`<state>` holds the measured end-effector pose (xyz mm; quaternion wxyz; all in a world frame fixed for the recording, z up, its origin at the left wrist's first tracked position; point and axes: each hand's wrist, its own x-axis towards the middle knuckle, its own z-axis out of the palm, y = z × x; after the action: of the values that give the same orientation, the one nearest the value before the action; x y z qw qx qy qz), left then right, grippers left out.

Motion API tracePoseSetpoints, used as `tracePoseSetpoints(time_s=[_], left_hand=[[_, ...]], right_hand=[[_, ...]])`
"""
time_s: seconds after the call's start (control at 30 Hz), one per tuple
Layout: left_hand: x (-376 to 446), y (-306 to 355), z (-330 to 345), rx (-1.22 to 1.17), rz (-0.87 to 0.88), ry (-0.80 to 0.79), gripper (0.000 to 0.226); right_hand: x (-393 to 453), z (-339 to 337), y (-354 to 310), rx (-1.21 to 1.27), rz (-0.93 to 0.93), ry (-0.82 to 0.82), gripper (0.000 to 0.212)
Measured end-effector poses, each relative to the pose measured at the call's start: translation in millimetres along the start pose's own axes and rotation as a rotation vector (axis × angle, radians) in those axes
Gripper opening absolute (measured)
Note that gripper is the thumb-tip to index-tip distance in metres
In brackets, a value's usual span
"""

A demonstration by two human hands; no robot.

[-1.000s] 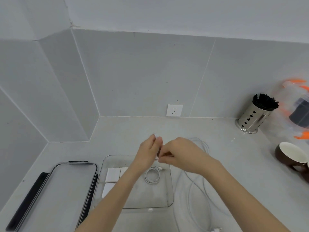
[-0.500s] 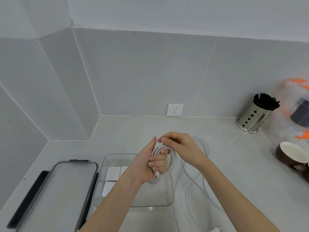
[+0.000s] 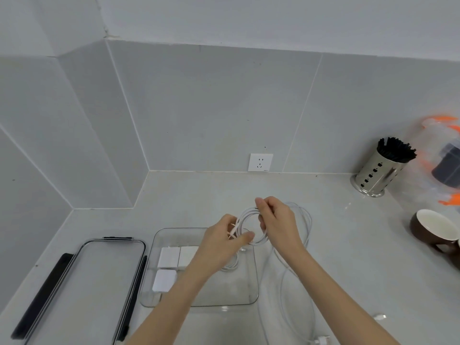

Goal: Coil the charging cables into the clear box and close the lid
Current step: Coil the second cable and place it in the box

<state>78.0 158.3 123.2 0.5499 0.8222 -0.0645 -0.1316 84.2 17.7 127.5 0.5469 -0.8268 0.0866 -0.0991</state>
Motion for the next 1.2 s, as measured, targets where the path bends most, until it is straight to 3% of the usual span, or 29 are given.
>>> tracePoseSetpoints(time_s=[0.1, 0.3, 0.4, 0.53, 0.6, 0.73, 0.8, 0.93, 1.03, 1.2], left_hand=[[-6, -3, 7, 0.301, 0.161, 0.049, 0.024], [2, -2, -8, 0.317, 0.167, -0.078, 0.032], [7, -6, -12, 0.275, 0.114, -0.135, 0.031], [2, -5, 2, 0.102, 0.089, -0.041, 0.032], [1, -8, 8, 0.129, 0.133, 0.043, 0.030], [6, -13, -3, 0.175, 0.171, 0.048, 0.036], [7, -13, -11, 0.092, 0.144, -0.006, 0.037], [4, -3, -10, -0.198, 0.061, -0.108, 0.035], [6, 2, -1, -0.076, 0.084, 0.036, 0.037], [8, -2, 9, 0.193, 0.098, 0.196, 0.033]], right_hand=[[-1, 2, 3, -0.009, 0.007, 0.016, 0.034], [-1, -1, 7, -0.035, -0.007, -0.004, 0.034], [-2, 0, 7, -0.051, -0.025, -0.029, 0.032], [-6, 5, 2, -0.046, -0.049, -0.020, 0.032], [-6, 4, 0, -0.028, -0.044, -0.042, 0.030], [0, -15, -4, 0.124, 0.000, -0.319, 0.021], [5, -26, -3, 0.083, -0.039, -0.407, 0.017], [11, -29, 4, 0.000, -0.101, -0.266, 0.024], [5, -16, 6, 0.107, 0.012, -0.240, 0.021], [-6, 1, 4, 0.471, 0.414, -0.320, 0.030]])
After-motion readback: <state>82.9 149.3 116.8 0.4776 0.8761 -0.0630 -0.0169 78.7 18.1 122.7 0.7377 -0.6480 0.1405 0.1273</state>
